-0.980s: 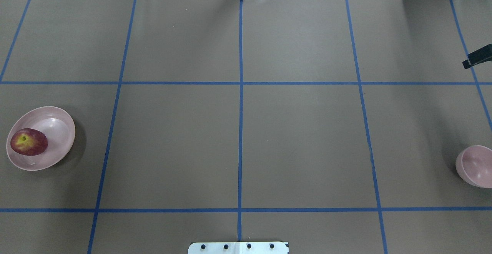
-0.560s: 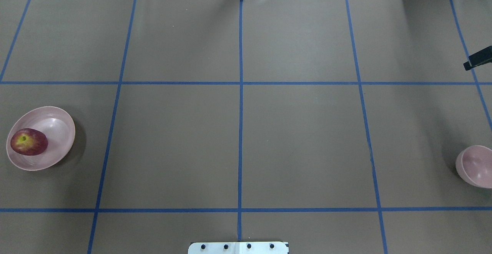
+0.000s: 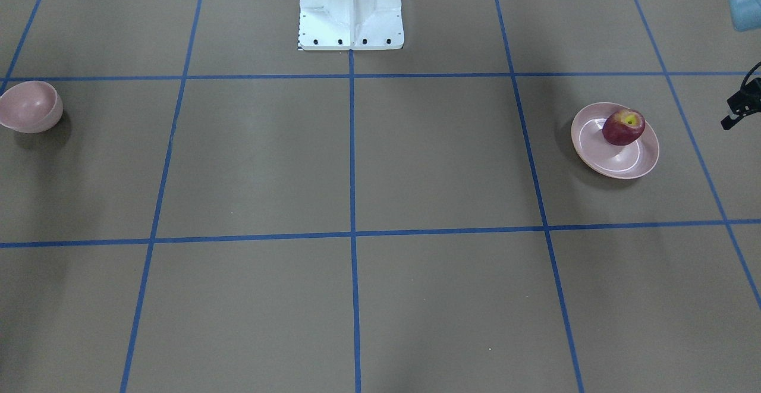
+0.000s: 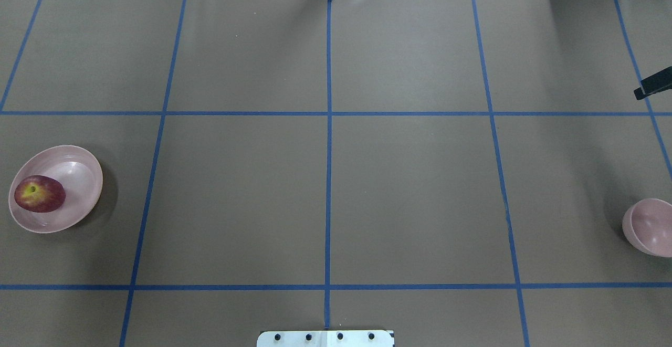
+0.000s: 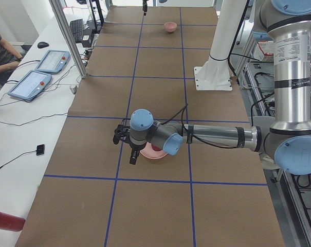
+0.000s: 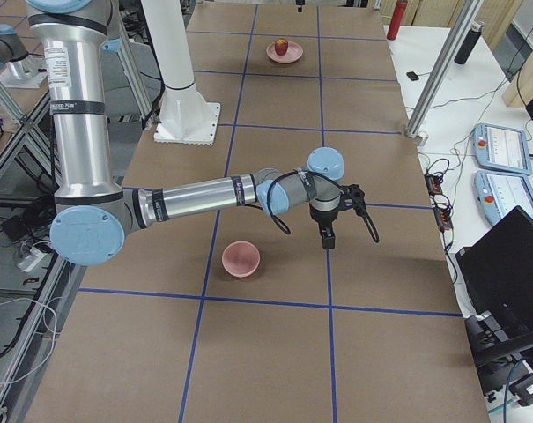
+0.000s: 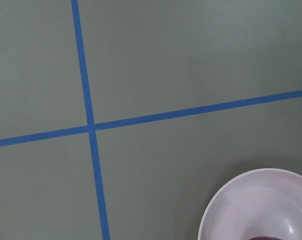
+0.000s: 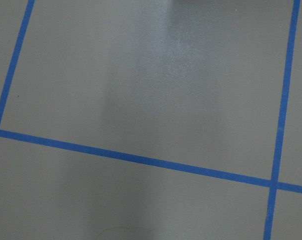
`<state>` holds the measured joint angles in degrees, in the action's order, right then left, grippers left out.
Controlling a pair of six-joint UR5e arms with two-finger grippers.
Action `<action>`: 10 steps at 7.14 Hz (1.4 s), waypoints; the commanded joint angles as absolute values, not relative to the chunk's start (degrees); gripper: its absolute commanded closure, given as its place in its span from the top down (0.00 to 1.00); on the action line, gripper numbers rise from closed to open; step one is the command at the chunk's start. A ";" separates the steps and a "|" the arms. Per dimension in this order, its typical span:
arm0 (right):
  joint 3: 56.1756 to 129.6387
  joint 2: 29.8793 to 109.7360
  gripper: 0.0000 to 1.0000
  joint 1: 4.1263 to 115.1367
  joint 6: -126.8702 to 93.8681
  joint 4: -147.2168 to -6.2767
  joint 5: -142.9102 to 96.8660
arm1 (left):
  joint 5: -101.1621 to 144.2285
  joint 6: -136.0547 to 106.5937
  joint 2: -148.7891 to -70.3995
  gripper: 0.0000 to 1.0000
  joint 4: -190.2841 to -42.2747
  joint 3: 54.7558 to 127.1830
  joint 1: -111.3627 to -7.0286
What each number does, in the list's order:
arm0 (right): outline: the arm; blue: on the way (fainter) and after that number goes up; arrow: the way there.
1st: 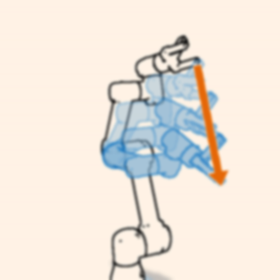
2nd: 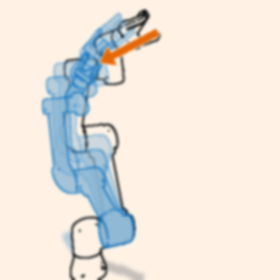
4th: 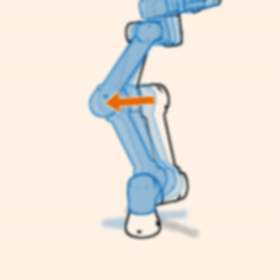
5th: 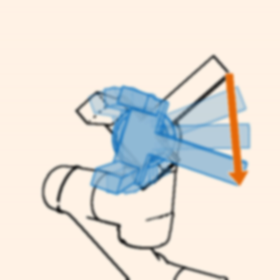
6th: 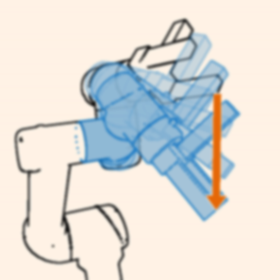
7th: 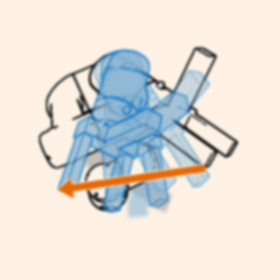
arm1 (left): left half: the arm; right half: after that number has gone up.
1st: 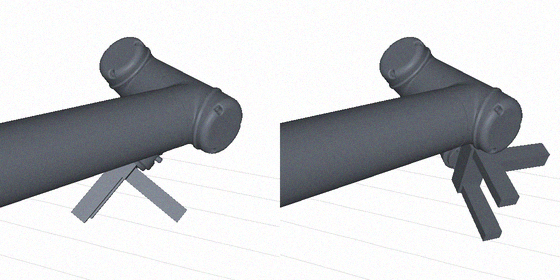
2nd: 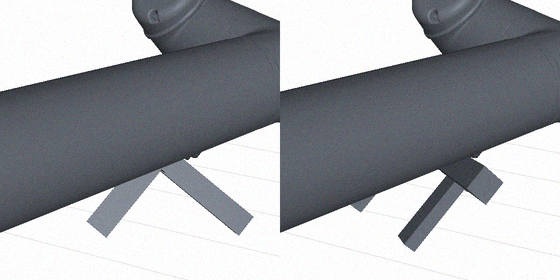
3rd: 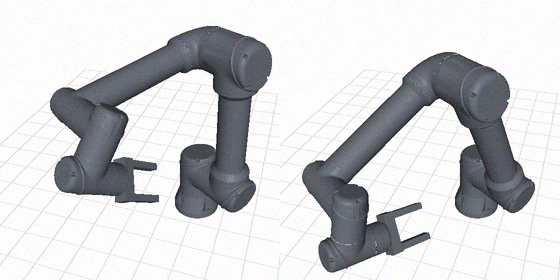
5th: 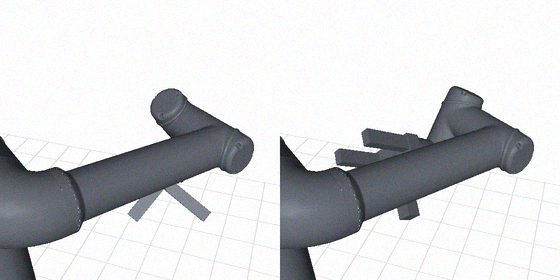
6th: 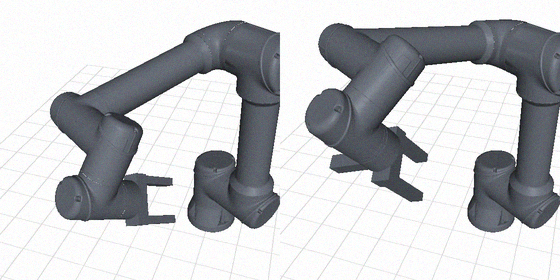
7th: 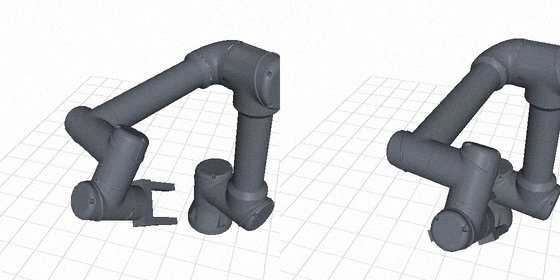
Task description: Move apple from plate to bowl
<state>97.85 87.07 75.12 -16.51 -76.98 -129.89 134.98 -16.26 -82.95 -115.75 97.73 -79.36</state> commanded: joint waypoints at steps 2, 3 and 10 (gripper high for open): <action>97.91 89.65 0.99 74.97 -16.70 -72.69 -130.17 | 134.91 -16.26 -82.79 0.98 -115.75 97.73 -79.37; 98.00 90.17 0.99 74.97 -16.70 -72.77 -130.34 | 134.91 -16.26 -82.79 0.98 -115.75 97.73 -79.37; 107.40 103.94 0.97 73.48 -22.94 -71.83 -131.66 | 135.00 -16.35 -82.88 0.98 -115.75 98.00 -79.28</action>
